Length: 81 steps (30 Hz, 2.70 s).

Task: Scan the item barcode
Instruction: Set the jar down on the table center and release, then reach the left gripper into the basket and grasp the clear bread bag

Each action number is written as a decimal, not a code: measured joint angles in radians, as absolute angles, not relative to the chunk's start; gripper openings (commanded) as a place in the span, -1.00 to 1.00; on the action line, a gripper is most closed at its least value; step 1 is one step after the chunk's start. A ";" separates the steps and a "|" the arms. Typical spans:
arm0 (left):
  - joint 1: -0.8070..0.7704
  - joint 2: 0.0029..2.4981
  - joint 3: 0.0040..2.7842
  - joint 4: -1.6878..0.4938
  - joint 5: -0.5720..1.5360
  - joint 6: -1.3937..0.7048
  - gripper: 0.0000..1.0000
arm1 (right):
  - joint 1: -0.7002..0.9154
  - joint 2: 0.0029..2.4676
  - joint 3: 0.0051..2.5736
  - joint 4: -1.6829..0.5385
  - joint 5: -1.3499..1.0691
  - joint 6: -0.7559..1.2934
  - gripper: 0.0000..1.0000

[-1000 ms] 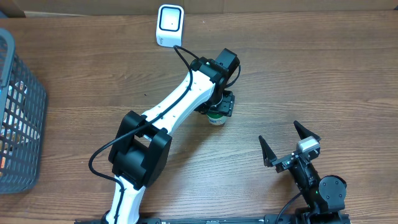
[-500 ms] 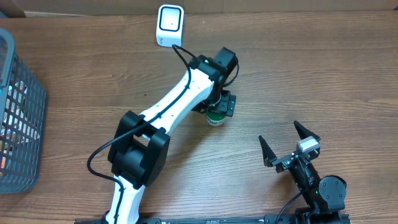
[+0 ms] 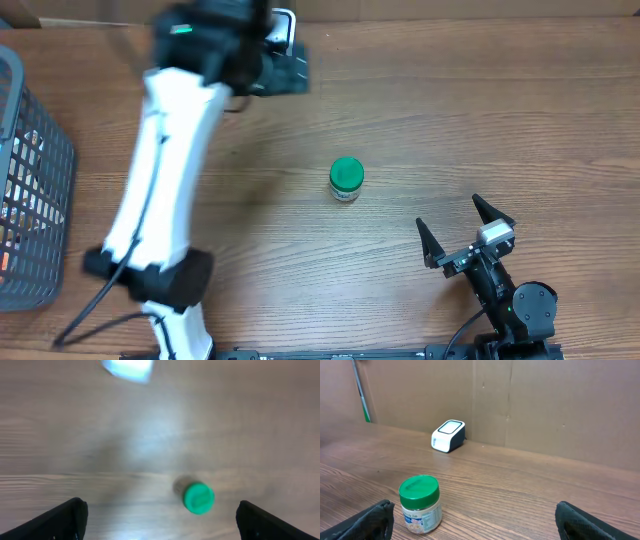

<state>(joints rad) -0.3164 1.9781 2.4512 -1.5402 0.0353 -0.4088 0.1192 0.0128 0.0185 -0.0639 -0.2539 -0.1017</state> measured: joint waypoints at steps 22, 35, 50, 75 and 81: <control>0.881 1.914 2.546 -1.586 0.017 -0.419 0.91 | 0.119 0.013 0.019 -0.064 -0.254 -0.101 1.00; 0.878 2.194 2.538 -1.535 0.031 -0.182 0.88 | 0.119 0.013 0.019 -0.064 -0.254 -0.101 1.00; 0.833 2.466 2.538 -1.504 0.028 -0.066 0.93 | 0.119 0.013 0.019 -0.064 -0.254 -0.101 1.00; 0.822 2.544 2.447 -1.522 -0.065 -0.031 -0.92 | 0.119 0.013 0.019 -0.064 -0.254 -0.101 1.00; 0.820 2.543 2.464 -1.547 -0.072 -0.034 -0.92 | 0.119 0.013 0.019 -0.064 -0.254 -0.101 1.00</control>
<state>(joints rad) 0.8196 2.5431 2.4638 -1.5467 -0.0715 -0.0338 0.1192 0.0128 0.0185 -0.0643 -0.2543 -0.1013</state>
